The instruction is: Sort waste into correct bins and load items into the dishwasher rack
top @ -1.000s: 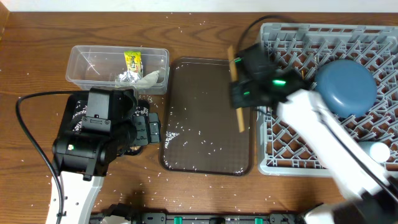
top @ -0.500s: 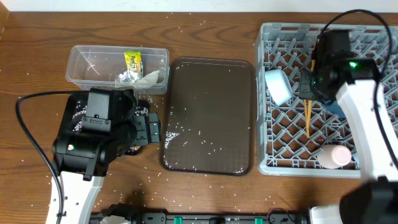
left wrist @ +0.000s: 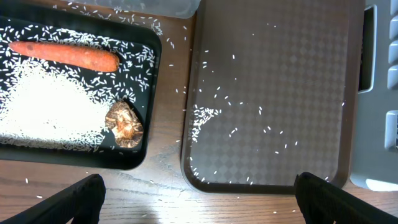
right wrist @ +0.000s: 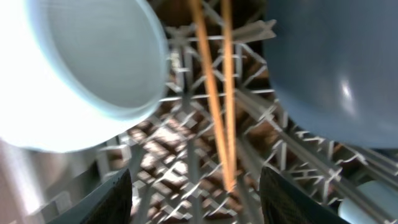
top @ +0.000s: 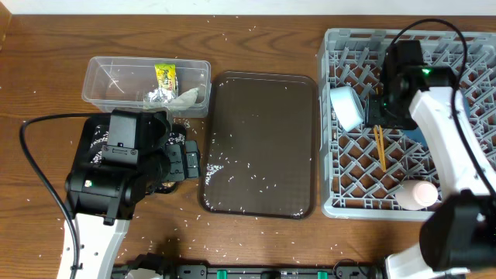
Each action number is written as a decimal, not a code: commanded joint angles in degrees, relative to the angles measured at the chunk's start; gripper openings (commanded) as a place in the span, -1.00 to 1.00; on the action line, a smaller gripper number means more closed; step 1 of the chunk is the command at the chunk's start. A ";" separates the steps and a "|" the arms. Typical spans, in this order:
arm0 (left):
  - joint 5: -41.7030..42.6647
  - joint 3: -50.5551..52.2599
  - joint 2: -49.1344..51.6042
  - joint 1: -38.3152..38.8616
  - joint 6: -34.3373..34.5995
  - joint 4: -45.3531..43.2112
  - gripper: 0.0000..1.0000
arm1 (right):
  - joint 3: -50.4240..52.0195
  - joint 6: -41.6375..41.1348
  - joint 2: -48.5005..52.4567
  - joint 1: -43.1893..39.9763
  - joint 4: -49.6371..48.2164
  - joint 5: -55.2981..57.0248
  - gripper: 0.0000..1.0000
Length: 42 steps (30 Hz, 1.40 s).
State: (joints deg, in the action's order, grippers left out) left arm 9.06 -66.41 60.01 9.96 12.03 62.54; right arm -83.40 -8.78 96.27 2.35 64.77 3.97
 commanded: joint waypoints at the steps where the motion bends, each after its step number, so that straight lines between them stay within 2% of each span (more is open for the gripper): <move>1: 0.39 -0.24 0.17 -0.28 0.33 0.00 0.95 | -1.31 -0.98 -8.96 -0.20 0.37 -9.90 0.19; 5: 0.39 -0.26 0.17 -0.28 0.33 0.00 0.96 | -1.31 -0.98 -18.36 1.09 0.44 -18.99 0.29; 7: 0.39 -0.26 0.17 -0.28 0.33 0.00 0.96 | -1.31 -1.01 -22.60 1.84 0.63 -21.07 0.98; 14: 0.39 -0.26 0.17 -0.28 0.33 0.02 0.96 | -1.31 -0.92 -34.71 2.60 3.96 -23.78 0.99; 26: 0.39 -0.26 0.17 -0.28 0.33 0.00 0.96 | -0.94 9.99 -56.17 2.60 6.95 -6.64 0.98; 30: 0.39 -0.26 0.17 -0.28 0.33 0.00 0.95 | 1.79 10.84 -61.99 2.56 6.32 -1.46 0.99; 36: 0.39 -0.26 0.17 -0.28 0.33 0.00 0.95 | 15.78 11.21 -71.30 2.49 -3.45 1.31 0.98; 42: 0.39 -0.26 0.17 -0.28 0.33 0.00 0.96 | 37.38 11.19 -78.51 2.51 -19.96 -1.77 0.99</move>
State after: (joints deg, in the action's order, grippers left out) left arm 9.08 -66.32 60.01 9.91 12.03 62.52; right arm -53.19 1.41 19.88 4.03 47.68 3.11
